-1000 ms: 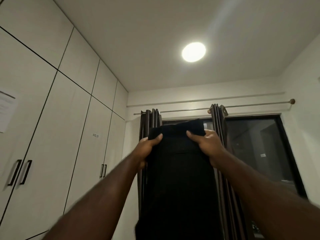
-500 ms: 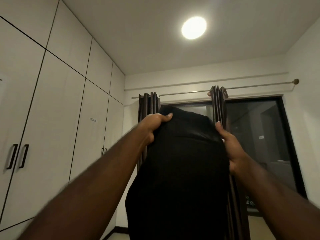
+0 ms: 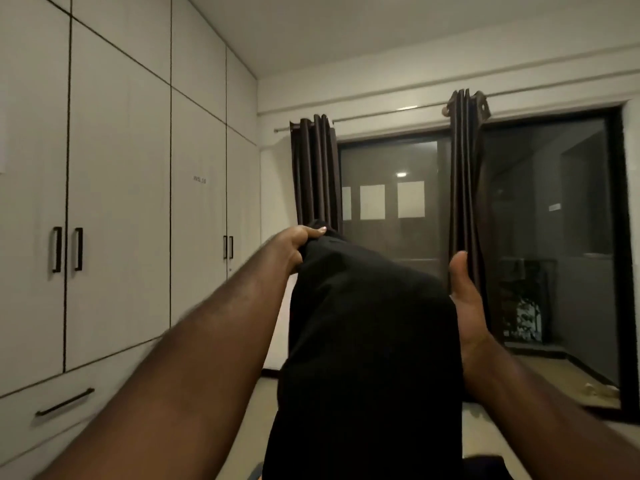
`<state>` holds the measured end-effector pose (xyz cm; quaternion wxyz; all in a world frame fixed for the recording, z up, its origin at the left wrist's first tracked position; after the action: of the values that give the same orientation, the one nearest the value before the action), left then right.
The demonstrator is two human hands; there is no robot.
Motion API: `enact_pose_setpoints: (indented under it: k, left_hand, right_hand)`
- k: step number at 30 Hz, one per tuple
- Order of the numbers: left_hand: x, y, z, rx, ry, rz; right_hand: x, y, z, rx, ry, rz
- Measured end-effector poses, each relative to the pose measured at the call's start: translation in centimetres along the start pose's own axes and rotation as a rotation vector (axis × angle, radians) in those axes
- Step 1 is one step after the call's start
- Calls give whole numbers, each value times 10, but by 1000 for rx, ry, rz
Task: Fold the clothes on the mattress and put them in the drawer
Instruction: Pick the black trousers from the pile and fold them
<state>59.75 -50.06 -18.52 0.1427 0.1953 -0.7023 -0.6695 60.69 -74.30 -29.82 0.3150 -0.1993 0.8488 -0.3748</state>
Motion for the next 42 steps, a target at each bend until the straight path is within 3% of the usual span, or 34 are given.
enact_pose_setpoints:
  k: [6,13,17,20,25,34,37,42]
  left_hand:
    - [-2,-136,22,382,-110,240]
    - [26,-248,26,332,-188,402]
    - [39,-283,43,268,-353,446]
    - [47,-289,48,219,-458,397]
    - [51,-273,30,354,-513,204]
    - [45,-249,-13,234,-252,21]
    - [46,-243,-20,257,-240,32]
    - [52,-232,-23,69,-357,64]
  right_hand:
    - [-1,41,34,93,125,-67]
    - [12,82,68,167,242,-136]
    - [17,86,85,103,287,-127]
    - [17,78,94,74,322,-75]
    - [23,69,104,36,398,-103]
    - [33,65,114,224,326,-357]
    - [36,57,116,234,394,-364]
    - [35,43,109,172,612,-385]
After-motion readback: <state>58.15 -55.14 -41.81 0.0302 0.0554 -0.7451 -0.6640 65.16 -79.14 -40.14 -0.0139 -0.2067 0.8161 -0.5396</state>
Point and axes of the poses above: each hand's wrist, its own x-axis away from the middle knuckle, its own z-axis out of the back of the hand, y = z × x, the point moved 1 cm from there along -x, towards the middle knuckle, and after that the axes turned 1 degree about y, right-handed, at the moved point
